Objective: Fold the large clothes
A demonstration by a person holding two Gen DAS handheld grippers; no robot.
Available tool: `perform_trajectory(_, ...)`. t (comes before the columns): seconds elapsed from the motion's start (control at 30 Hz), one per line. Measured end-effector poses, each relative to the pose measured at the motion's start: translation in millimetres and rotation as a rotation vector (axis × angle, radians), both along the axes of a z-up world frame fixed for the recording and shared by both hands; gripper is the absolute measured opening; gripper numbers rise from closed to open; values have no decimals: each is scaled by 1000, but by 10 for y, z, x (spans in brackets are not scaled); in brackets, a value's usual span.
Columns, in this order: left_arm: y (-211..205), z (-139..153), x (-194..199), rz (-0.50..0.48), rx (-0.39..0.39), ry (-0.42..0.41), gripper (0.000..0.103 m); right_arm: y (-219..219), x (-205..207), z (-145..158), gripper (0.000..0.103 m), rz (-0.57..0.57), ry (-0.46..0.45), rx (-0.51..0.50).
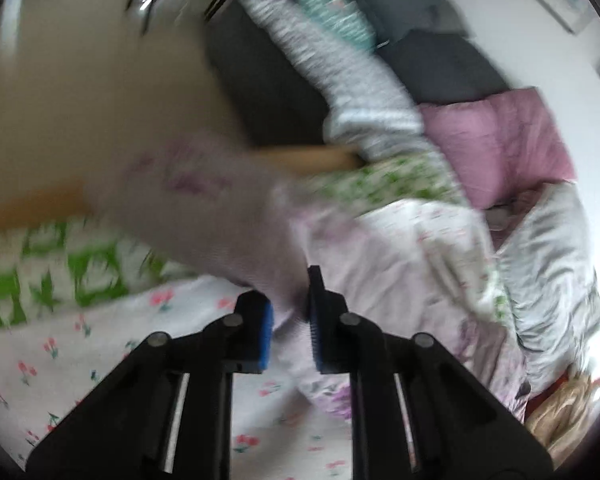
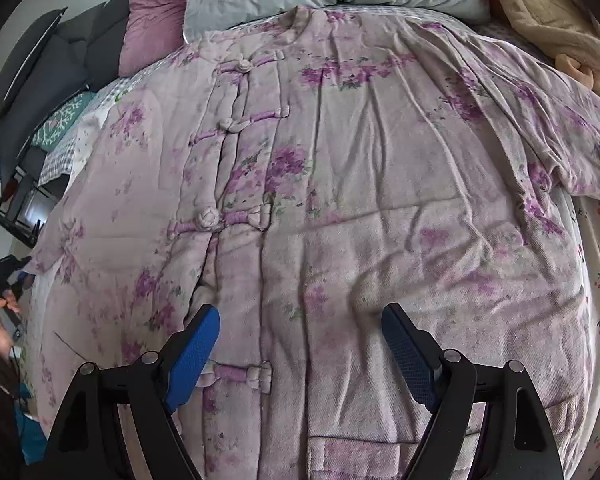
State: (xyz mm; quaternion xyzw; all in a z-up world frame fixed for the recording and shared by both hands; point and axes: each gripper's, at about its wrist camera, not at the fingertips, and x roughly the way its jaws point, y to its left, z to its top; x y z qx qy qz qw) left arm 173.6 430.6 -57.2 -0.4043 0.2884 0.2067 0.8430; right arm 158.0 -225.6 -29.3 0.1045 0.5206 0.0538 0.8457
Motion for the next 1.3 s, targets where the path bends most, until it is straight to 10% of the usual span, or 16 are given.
perform_trajectory(0.37,-1176,1446,204,-294,177,-288,12,-70,-49,280,84,-46,-87,-7)
perform_trajectory(0.63,-2553,1943,441,-593,212,-382,12,-222,-87,384,84,-67,-114,8)
perform_trajectory(0.97,-4278,1224,563,-1021,196,-242,14,-615,-126,478,84,-170,-137,68)
perform_trajectory(1.1,-4756,503,634,-1198,173,42,56,-734,-106,443,84,-208,-128,84)
perform_trajectory(1.17,-4872,237,547,-1257,200,165,56,-750,-98,411,84,-212,-117,84)
perform_trajectory(1.3,-4769,369,280,-1295,280,153,63,-727,-79,371,84,-200,-115,103)
